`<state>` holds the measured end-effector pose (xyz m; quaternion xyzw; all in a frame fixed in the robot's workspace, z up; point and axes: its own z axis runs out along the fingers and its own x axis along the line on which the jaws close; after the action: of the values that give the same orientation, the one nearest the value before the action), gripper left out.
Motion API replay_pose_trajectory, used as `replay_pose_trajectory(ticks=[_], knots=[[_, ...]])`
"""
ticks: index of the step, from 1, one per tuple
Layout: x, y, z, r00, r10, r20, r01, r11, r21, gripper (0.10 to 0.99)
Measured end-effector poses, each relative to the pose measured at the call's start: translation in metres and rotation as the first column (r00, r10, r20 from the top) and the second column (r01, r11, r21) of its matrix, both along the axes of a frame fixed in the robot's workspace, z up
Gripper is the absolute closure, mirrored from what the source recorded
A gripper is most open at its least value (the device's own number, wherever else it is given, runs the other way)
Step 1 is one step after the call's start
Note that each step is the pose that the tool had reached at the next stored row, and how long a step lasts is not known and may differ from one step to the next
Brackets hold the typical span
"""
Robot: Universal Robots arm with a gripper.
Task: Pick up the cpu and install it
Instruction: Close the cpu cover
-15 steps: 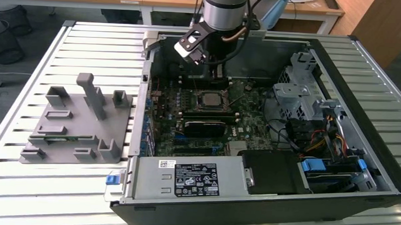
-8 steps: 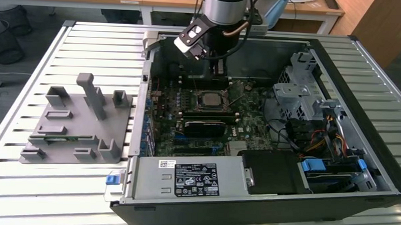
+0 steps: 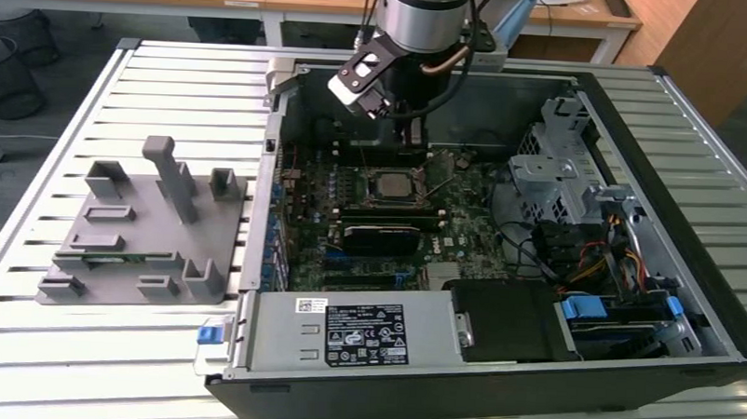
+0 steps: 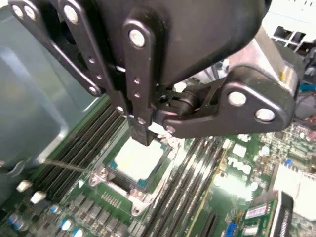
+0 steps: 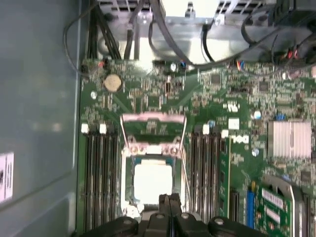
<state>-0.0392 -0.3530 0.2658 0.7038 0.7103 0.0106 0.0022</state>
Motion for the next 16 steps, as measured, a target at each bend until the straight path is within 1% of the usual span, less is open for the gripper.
replay_pose_trajectory(ticks=[2, 3, 5, 7, 8, 10, 12, 13, 14, 16], knots=[[0.0076, 0.0, 0.0, 1.0, 0.0, -0.0001, 0.0, 1.0, 0.001, 0.98], [0.0099, -0.0001, 0.0001, 1.0, 0.0, -0.0001, 0.0, 1.0, 0.002, 0.98], [0.0105, 0.0, 0.0029, 1.0, 0.0, -0.0001, 0.0, 1.0, 0.002, 0.98], [0.0105, 0.0, 0.01, 1.0, 0.0, -0.0001, 0.0, 1.0, 0.002, 0.98], [0.0105, 0.0, 0.0123, 1.0, 0.0, -0.0001, 0.0, 1.0, 0.002, 0.98], [0.0123, 0.0, 0.0125, 1.0, 0.001, 0.0, -0.001, 1.0, 0.003, 0.98], [0.0171, 0.0, 0.0126, 1.0, 0.009, 0.0, -0.009, 1.0, 0.004, 0.98], [0.0191, -0.0001, 0.0126, 0.9999, 0.014, -0.0001, -0.014, 0.9999, 0.006, 0.98], [0.0212, -0.0001, 0.0126, 0.9998, 0.017, 0.0, -0.017, 0.9998, 0.011, 0.98], [0.0262, 0.0, 0.0126, 0.9998, 0.021, 0.0001, -0.021, 0.9995, 0.025, 0.98]])
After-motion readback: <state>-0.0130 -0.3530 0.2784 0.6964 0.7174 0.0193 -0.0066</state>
